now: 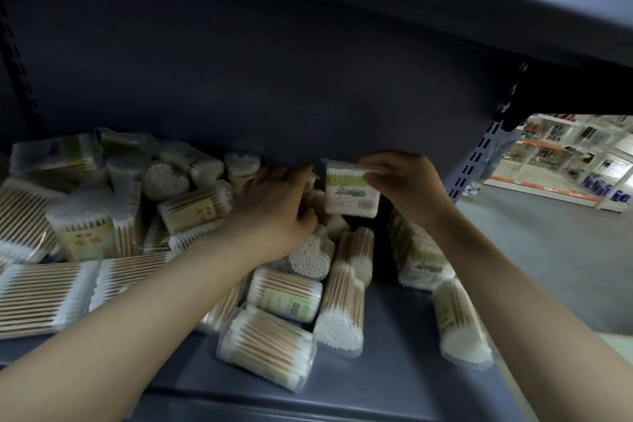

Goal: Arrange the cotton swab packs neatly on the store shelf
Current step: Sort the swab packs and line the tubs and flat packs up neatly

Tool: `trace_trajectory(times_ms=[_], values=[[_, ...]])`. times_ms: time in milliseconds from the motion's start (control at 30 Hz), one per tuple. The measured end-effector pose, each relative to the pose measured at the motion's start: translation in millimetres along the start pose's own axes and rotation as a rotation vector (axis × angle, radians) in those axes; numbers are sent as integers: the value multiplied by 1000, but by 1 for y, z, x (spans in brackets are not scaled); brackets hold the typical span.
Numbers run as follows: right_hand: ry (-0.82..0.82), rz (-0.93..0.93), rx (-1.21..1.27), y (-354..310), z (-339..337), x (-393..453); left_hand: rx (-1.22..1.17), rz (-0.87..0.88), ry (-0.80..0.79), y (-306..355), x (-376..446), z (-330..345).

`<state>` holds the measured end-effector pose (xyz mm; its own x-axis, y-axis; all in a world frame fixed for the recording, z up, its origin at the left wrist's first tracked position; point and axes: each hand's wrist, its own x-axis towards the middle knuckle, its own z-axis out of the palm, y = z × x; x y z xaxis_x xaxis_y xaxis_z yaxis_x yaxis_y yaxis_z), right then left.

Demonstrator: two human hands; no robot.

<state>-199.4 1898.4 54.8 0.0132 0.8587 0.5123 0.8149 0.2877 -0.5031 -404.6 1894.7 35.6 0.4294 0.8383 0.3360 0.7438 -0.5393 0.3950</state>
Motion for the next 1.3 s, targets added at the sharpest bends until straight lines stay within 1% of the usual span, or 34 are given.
trace_trajectory(times_ms=[100, 200, 300, 400, 600, 733, 1000, 1067, 1300], values=[[23, 15, -30, 15, -5, 0, 0, -15, -16, -4, 2, 4], [50, 14, -117, 28, -4, -4, 12, -25, -39, -8, 3, 8], [70, 34, -125, 39, -2, -4, 7, -23, -36, -8, 4, 11], [39, 56, -181, 50, 2, -2, 1, -22, -29, -8, 5, 14], [-60, 122, -189, 64, 4, -4, 15, -3, -44, -9, 10, 21], [-82, 126, -261, 67, -1, -6, 43, 31, -44, -2, 25, 27], [-47, 111, -239, 71, -13, -11, 42, 226, -135, 27, 71, 57], [-53, 129, -255, 73, -15, -12, 59, 239, -171, 31, 77, 64], [-40, 132, -273, 74, -23, -13, 66, 216, -162, 35, 88, 76]])
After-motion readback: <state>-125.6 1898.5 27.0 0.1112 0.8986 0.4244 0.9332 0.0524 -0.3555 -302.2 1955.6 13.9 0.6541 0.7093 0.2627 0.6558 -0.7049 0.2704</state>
